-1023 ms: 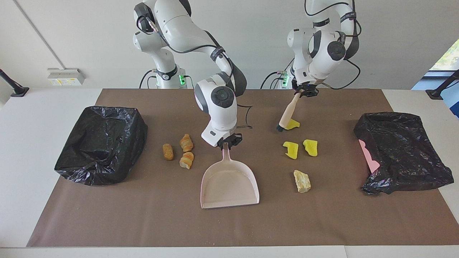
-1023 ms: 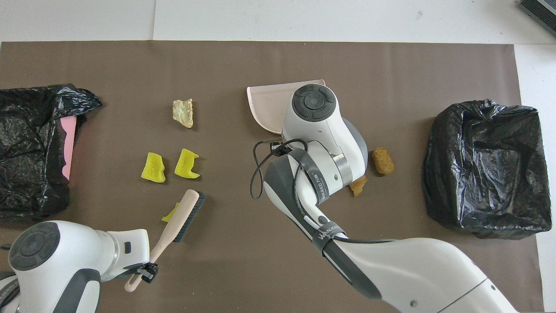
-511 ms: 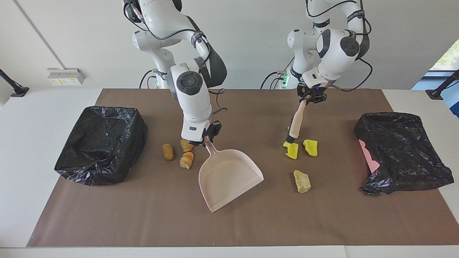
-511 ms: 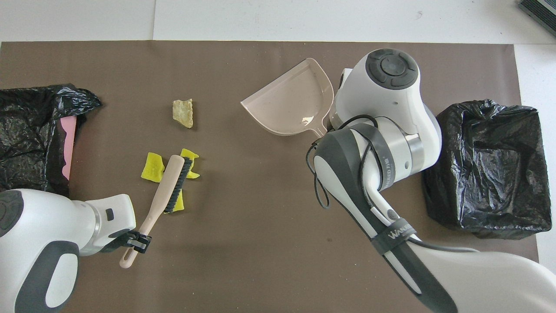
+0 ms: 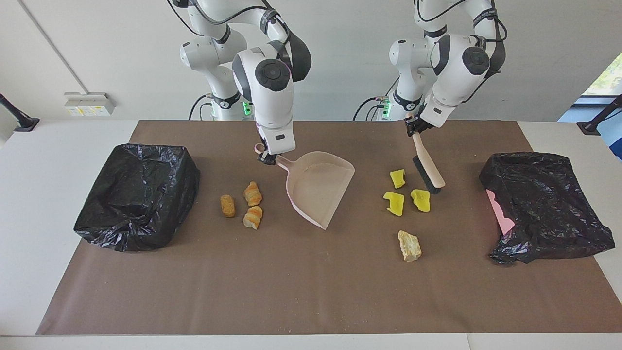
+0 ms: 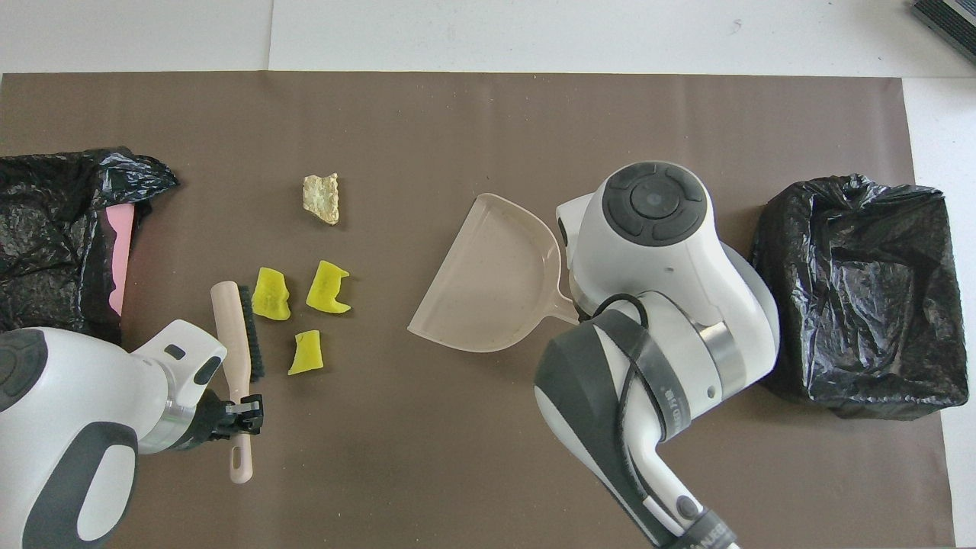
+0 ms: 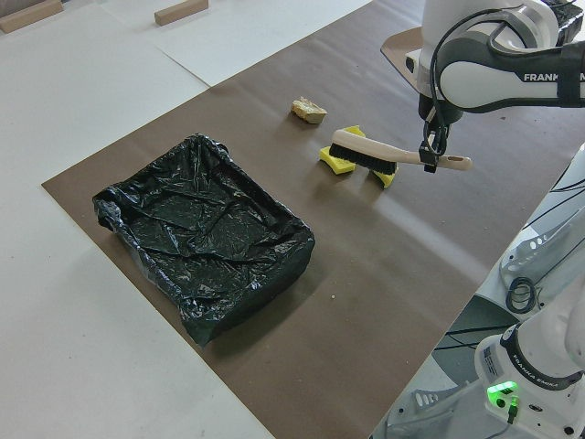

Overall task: Sweep and dump trash in bin
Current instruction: 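Place the dustpan near the yellow pieces with the right gripper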

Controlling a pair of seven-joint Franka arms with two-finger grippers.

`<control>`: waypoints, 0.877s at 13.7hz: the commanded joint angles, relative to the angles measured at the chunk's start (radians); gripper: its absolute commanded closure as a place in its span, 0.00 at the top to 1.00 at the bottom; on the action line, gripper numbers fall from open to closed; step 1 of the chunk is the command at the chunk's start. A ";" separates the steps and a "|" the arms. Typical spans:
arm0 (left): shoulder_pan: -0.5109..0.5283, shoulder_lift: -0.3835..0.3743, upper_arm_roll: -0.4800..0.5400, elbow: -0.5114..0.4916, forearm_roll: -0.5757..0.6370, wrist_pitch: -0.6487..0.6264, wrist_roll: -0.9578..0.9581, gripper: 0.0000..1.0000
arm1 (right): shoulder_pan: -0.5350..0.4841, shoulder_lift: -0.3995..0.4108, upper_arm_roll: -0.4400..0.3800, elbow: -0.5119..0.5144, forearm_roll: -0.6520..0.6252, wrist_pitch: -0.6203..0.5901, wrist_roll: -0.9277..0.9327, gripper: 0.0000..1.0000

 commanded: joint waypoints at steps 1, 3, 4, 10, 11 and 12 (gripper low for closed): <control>0.007 -0.012 -0.012 -0.067 0.018 0.018 -0.144 0.00 | -0.018 -0.059 0.003 -0.159 -0.014 0.161 -0.088 0.00; 0.003 -0.003 -0.012 -0.123 0.018 0.108 -0.222 0.00 | -0.011 -0.009 0.003 -0.159 -0.014 0.246 -0.080 0.00; -0.005 0.014 -0.013 -0.143 0.018 0.155 -0.257 0.00 | 0.020 -0.004 0.001 -0.162 -0.016 0.252 -0.072 0.00; -0.131 0.128 -0.018 -0.127 0.018 0.282 -0.129 0.00 | 0.063 -0.044 0.001 -0.199 -0.102 0.160 -0.049 0.00; -0.138 0.132 -0.018 -0.119 0.016 0.282 -0.089 0.00 | 0.063 -0.045 0.001 -0.201 -0.106 0.157 -0.049 0.00; -0.151 0.134 -0.018 -0.117 0.009 0.283 -0.045 0.00 | 0.063 -0.053 0.001 -0.213 -0.132 0.157 -0.049 0.00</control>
